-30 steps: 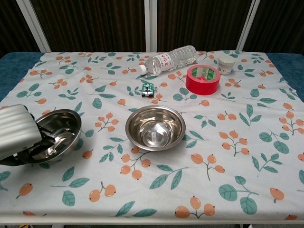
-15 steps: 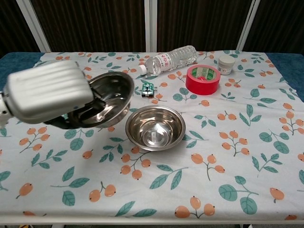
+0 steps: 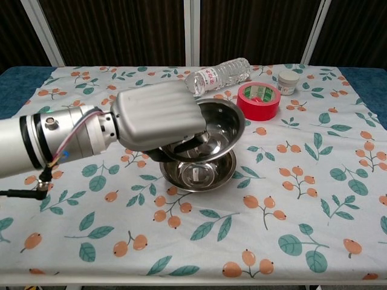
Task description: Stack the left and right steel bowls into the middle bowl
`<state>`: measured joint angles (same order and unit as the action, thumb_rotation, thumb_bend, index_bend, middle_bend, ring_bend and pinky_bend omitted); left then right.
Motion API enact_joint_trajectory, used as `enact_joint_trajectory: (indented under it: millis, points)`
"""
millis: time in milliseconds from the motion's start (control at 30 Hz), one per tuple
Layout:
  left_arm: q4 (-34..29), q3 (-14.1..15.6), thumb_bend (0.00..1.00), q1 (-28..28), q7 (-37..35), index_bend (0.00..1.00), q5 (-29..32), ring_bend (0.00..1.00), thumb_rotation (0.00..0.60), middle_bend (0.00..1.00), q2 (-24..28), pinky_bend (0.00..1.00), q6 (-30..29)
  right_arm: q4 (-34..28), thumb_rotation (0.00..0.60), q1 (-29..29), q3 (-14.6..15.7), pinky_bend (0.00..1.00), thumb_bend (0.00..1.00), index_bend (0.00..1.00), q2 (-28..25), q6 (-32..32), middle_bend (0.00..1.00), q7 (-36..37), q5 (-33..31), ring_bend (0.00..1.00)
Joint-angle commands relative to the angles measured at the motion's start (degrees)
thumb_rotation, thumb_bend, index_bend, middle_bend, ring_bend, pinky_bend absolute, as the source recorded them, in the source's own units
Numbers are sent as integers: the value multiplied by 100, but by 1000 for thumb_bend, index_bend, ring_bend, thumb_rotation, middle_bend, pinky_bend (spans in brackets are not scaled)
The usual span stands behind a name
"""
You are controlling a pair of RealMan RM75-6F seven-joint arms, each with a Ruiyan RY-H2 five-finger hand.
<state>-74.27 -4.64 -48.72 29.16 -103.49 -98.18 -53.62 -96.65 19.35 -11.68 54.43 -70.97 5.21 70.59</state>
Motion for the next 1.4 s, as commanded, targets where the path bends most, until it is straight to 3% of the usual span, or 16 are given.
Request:
enact_joint_trajectory:
  millis: [33,300,367,433,533,800,933,1000,1067,1100,1167,1200,1233,1267,1300,1400]
  points:
    - [181,183,298,-29,28,757,-44,987,600,796,-164,969,-10,78,600,-21,-4,900,0,136,16,35,400,87,11,886]
    - [810,290,283,-57,-139,725,-109,976,600,768,-532,966,-334,153,600,-83,14,900,0,130,51,7,395,131,70,887]
    - [788,335,237,-99,-251,608,-55,954,600,710,-447,955,-230,176,600,-81,6,900,0,128,61,25,394,134,63,887]
    - [591,384,168,-105,-358,419,55,927,600,603,-267,940,-94,187,600,-77,4,900,0,127,72,45,394,134,64,887]
    - [308,465,115,-68,-287,316,84,912,600,539,27,934,-89,194,600,-81,1,899,0,127,93,44,394,137,82,886]
    - [-909,501,93,536,542,310,688,879,600,532,1312,927,-371,151,600,-147,15,899,0,127,68,-23,397,122,142,886]
    - [-1379,477,93,1077,729,310,1105,845,600,528,1984,905,-944,97,600,-175,16,900,0,127,52,-69,398,98,183,886]
    - [-1417,414,92,1352,558,311,1330,747,600,507,2139,848,-1301,76,600,-196,26,899,0,127,80,-130,398,99,247,885]
    - [-1418,311,90,1689,151,311,1663,586,600,453,2224,739,-1703,101,600,-231,55,876,0,126,177,-240,388,107,361,845]
    - [-1423,270,86,1871,-164,306,1851,472,600,396,2248,649,-1877,149,600,-250,97,840,0,125,251,-295,367,75,446,766]
    - [-1419,259,70,2113,-680,287,2050,316,600,295,2276,492,-2065,277,600,-279,192,669,0,125,388,-372,297,-55,596,489]
    - [-1385,266,56,2214,-911,269,2110,238,600,238,2281,401,-2136,369,600,-293,239,503,0,125,470,-422,252,-155,673,311]
    - [-1285,292,48,2333,-1139,259,2149,198,600,206,2267,350,-2219,502,600,-317,295,381,0,125,586,-497,221,-318,748,207]
    - [-1176,323,37,2413,-1246,244,2152,160,600,173,2244,295,-2279,592,600,-339,329,187,0,125,669,-550,172,-449,776,76]
    - [-1011,364,29,2509,-1325,233,2151,139,600,152,2196,259,-2352,674,600,-373,374,78,0,125,762,-594,140,-609,780,21]
    - [-659,404,25,2694,-1492,225,2132,133,600,145,2066,233,-2536,767,600,-462,448,0,0,125,916,-673,95,-902,731,0]
